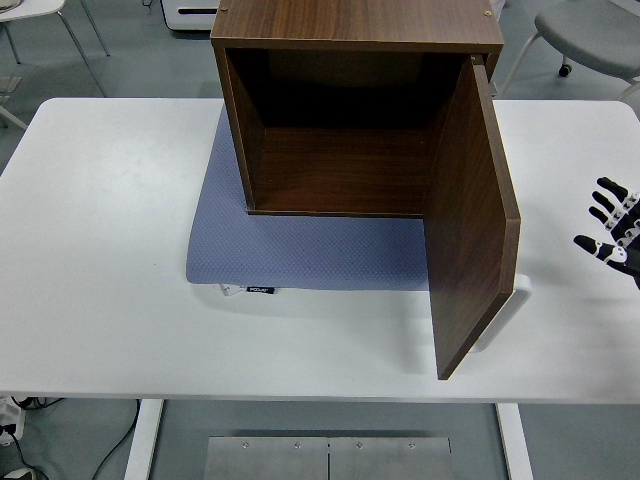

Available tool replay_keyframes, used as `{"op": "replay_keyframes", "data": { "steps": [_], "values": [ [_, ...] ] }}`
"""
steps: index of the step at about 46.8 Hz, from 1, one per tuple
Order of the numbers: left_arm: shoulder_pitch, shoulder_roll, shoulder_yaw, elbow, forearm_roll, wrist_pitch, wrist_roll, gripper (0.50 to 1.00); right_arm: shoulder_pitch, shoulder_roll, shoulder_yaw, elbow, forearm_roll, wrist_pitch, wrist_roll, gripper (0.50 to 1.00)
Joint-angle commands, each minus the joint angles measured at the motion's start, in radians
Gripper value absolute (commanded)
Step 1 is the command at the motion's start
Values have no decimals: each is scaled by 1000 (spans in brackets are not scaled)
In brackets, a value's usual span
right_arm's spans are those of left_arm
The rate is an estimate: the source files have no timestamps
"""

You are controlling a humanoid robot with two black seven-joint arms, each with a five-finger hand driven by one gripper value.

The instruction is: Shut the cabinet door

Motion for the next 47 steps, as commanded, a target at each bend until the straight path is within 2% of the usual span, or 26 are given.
{"op": "replay_keyframes", "data": {
  "steps": [1,47],
  "values": [
    [0,0,0,-1,0,0,0,1000,1,0,0,-1,0,0,0,1000],
    [0,0,0,-1,0,0,0,1000,-5,-18,14,0,0,0,0,1000]
  ]
}}
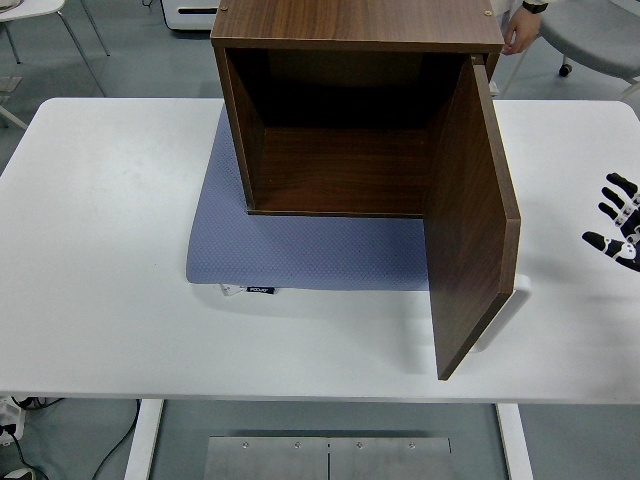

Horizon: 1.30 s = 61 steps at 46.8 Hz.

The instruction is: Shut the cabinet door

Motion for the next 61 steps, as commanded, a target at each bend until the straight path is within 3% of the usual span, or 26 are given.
{"op": "replay_keyframes", "data": {
  "steps": [1,34,61],
  "values": [
    [0,0,0,0,0,0,0,1000,0,-1,0,0,0,0,0,1000],
    [0,0,0,0,0,2,0,1000,-6,-67,-5,-1,0,15,0,1000],
    [0,0,0,0,0,0,0,1000,-95,-182,-2,22,-12,202,0,1000]
  ]
}}
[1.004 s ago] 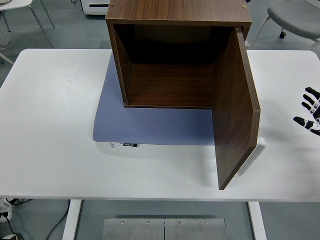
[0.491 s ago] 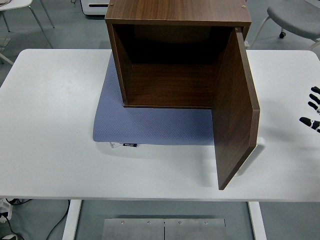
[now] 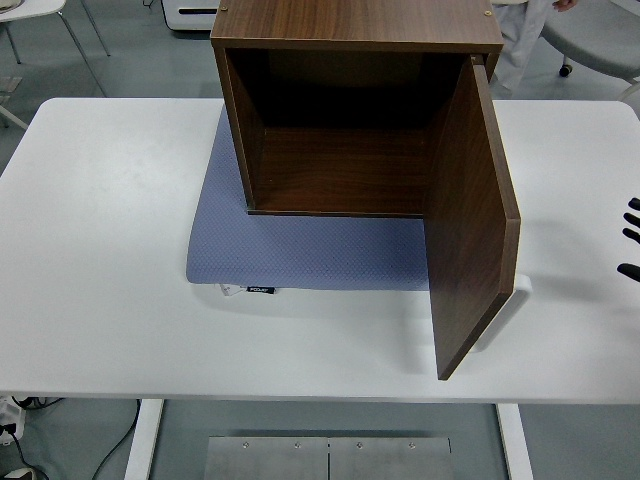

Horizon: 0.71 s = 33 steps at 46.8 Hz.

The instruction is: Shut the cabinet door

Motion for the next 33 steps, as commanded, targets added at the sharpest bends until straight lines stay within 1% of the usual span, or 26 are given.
{"op": "replay_keyframes", "data": {
  "steps": [1,2,6,12,14,15,33],
  "values": [
    [0,0,0,0,0,0,0,1000,-10,-8,0,13,-3,19,0,1000],
    [0,0,0,0,0,0,0,1000,-18,-22,0,40,-5,34,0,1000],
    [0,0,0,0,0,0,0,1000,-27,-42,0,88,-19,47,0,1000],
    [0,0,0,0,0,0,0,1000,-32,-48,1,155,-66,47,0,1000],
    [0,0,0,0,0,0,0,1000,-32,-48,1,155,-66,47,0,1000],
    [0,0,0,0,0,0,0,1000,-44,-46,0,195,-89,47,0,1000],
    [0,0,0,0,0,0,0,1000,-53,-39,-2,287,-141,45,0,1000]
  ]
}}
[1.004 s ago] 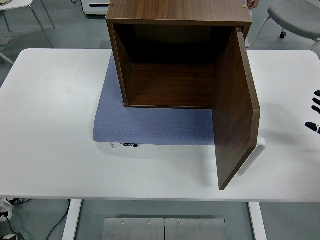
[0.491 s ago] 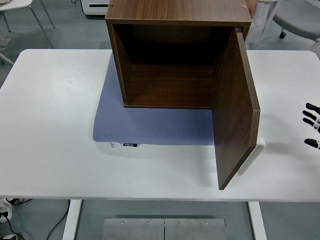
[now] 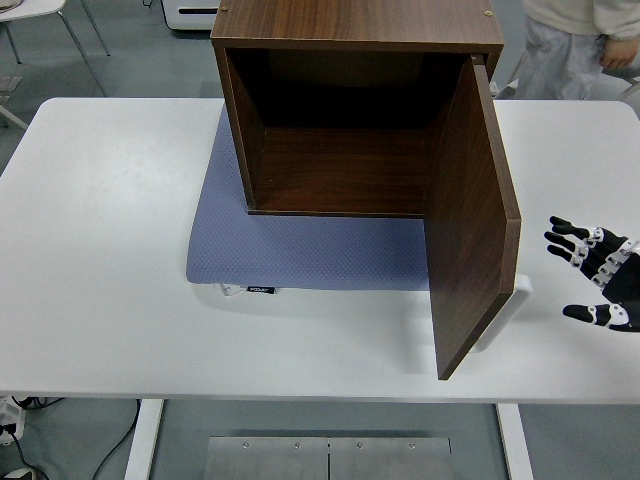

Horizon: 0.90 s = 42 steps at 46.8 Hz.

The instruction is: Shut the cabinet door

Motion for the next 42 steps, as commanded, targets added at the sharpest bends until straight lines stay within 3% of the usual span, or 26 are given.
{"op": "replay_keyframes", "data": {
  "steps": [1,15,42],
  "values": [
    [0,0,0,0,0,0,0,1000,0,0,0,17,-3,0,0,1000],
    [0,0,0,0,0,0,0,1000,3,23,0,49,-33,0,0,1000],
    [0,0,0,1,0,0,0,1000,29,155,-10,63,-116,0,0,1000]
  ]
}}
